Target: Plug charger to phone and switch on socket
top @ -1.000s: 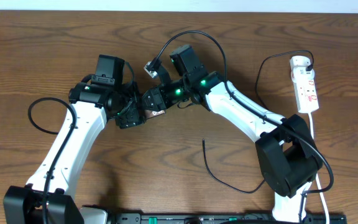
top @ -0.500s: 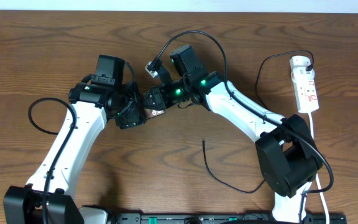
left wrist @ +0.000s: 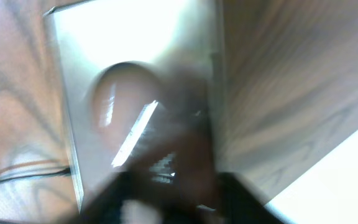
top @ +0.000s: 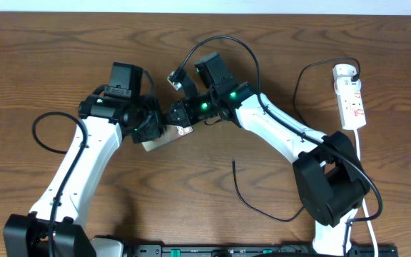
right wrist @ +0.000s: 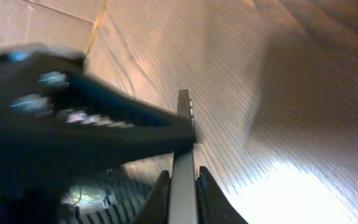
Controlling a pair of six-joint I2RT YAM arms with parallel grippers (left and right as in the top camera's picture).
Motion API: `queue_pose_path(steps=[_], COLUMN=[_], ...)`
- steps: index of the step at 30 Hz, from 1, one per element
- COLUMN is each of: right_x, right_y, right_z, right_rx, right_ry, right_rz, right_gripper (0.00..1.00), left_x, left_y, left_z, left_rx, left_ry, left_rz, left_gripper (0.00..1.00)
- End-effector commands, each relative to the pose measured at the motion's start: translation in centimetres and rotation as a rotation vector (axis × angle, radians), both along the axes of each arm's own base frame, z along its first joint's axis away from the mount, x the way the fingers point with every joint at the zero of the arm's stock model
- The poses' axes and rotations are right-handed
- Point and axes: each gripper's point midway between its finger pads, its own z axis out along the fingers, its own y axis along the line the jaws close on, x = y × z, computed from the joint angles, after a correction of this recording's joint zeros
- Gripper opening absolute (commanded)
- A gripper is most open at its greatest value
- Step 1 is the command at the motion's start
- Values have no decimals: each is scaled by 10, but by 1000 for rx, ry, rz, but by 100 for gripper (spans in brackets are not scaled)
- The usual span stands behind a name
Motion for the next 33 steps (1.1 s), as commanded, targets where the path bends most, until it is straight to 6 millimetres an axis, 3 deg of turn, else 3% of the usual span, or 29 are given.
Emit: queue_pose_path(steps=[1,10,16,22,33], right_x=[-9,-9,-9,-2,35], right_y=[13,12,12,6,-27], right_z=[15,14,14,14,14], right_rx=[60,58,56,56,56], right_ry=[-9,-7,-5,-5,-4], right_rz=[58,57,56,38,-60], right_gripper=[1,1,1,1,1], left_x=[-4,-3,-1,1,8], left_y=[-4,-4,-1,5,-11], left_z=[6,6,6,7,19], left_rx=[-14,-5,11,32,-38], left_ry=[-4,-13,-40,-63,-170], left_rz=[-17,-40,-84,-130,-304], left_gripper=[7,7,51,81,86])
